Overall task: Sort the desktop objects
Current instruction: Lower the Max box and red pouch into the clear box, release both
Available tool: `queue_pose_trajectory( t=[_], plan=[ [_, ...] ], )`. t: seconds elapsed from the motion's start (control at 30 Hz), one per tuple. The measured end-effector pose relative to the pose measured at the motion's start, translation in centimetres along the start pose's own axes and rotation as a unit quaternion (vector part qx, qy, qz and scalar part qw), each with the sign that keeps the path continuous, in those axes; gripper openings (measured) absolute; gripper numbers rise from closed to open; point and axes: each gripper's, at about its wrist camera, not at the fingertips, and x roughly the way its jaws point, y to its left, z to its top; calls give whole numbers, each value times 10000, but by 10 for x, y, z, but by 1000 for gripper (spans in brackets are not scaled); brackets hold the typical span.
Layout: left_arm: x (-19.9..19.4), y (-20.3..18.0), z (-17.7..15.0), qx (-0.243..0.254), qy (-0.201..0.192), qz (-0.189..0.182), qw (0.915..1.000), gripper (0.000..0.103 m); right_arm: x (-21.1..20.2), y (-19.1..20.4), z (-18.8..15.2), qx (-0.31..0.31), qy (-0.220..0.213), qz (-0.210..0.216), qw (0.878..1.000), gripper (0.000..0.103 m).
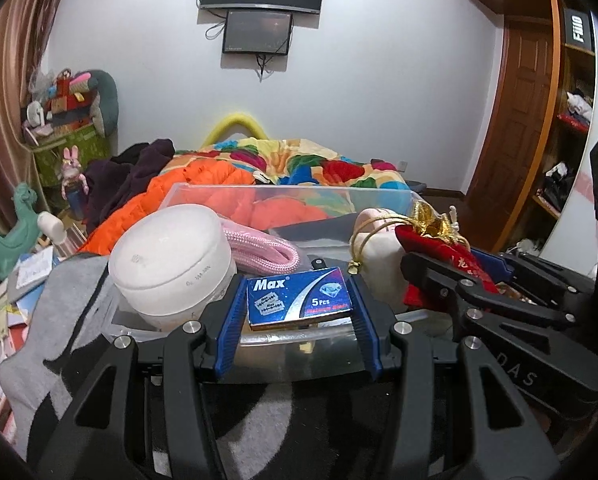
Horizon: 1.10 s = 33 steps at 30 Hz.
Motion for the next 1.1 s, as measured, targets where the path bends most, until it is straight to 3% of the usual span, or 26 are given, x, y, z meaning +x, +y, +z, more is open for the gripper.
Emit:
queue_pose_trajectory(
  t=[0.47, 0.67, 0.83, 1.1],
  plan=[
    [-9, 12, -3, -184, -165, -432, 9988, 60, -10, -10, -3, 250, 160, 311, 9991, 45],
    [-21, 15, -8, -352, -272, -609, 9972, 64, -21, -11, -2, 425, 109, 420, 9982, 56],
    [-32, 15, -12, -426, -296, -623, 9967, 65, -40, -8, -1, 497, -249, 278, 9981, 83],
    [-48, 5, -19, -310, -289, -496, 9979, 65, -64, -1, -1, 429, -477, 255, 9976, 83]
  ],
)
